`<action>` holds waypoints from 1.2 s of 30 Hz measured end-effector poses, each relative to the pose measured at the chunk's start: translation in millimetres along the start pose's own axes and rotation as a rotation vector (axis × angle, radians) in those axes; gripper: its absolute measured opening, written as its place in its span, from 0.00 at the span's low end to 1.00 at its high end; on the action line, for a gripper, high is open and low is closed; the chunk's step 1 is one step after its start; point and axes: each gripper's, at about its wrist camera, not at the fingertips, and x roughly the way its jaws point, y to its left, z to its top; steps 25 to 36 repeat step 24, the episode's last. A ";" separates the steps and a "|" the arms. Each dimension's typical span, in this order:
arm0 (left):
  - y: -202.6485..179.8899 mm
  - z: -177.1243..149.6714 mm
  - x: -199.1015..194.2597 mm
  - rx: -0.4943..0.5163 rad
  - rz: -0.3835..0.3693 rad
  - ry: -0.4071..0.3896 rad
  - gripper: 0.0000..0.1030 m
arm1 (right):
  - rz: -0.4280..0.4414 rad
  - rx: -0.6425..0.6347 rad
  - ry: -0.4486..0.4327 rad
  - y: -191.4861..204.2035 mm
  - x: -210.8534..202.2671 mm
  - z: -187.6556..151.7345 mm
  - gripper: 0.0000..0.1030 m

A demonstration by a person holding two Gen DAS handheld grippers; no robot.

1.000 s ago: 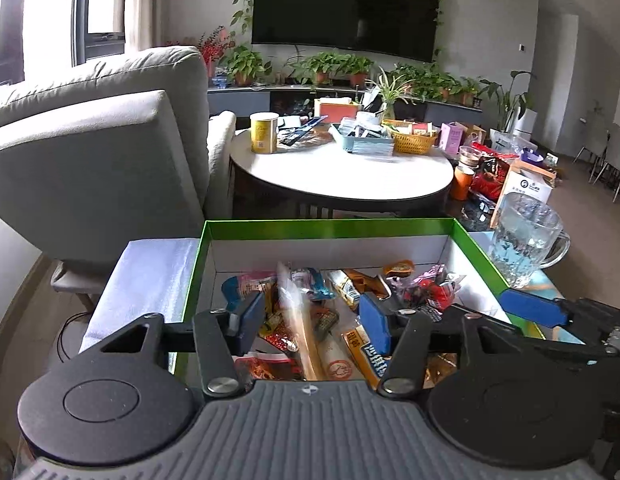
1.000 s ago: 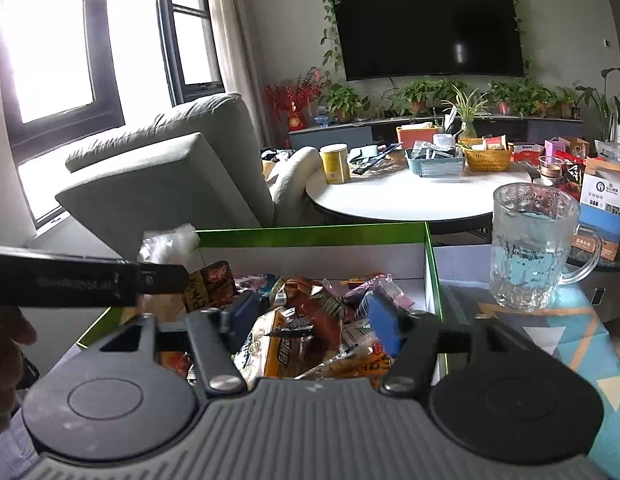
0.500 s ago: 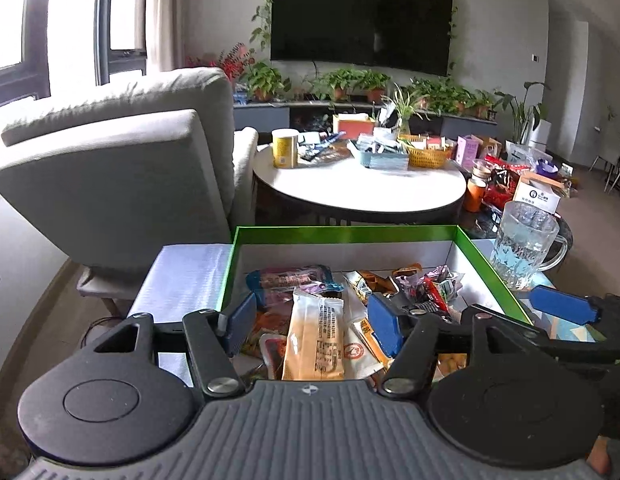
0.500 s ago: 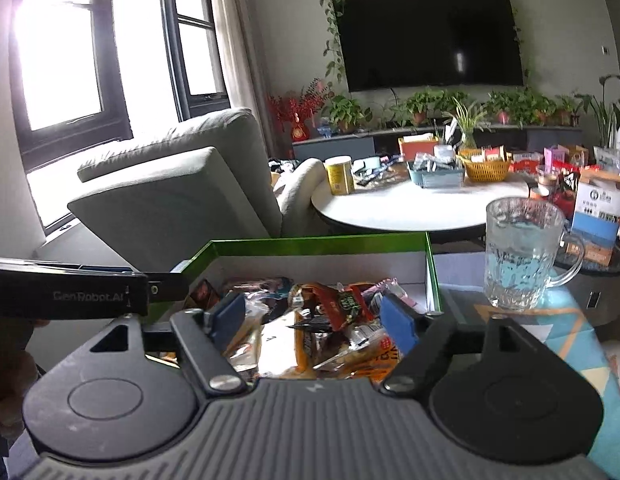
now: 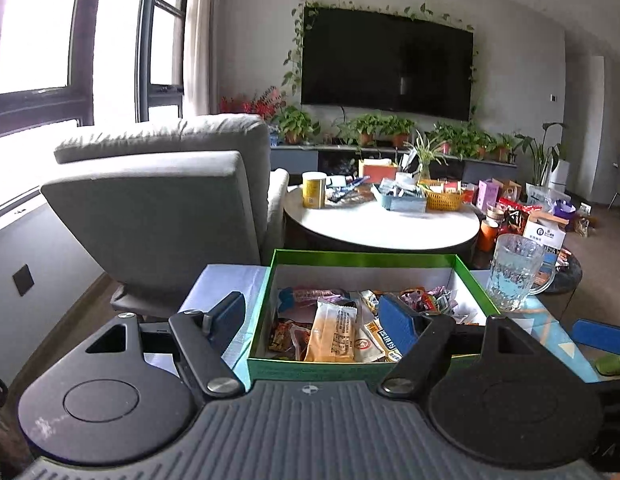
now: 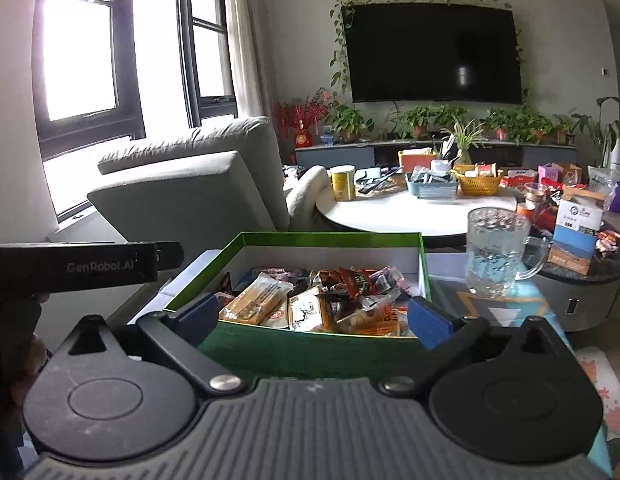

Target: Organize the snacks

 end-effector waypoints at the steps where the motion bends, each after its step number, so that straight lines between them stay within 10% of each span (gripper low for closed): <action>1: -0.4 -0.3 -4.4 0.002 0.006 -0.007 0.69 | -0.003 0.003 -0.005 0.2 -3.4 0.3 0.40; 36: -10.0 -20.3 -57.0 0.006 0.048 -0.006 0.69 | -0.014 0.040 -0.069 6.5 -46.6 -7.5 0.40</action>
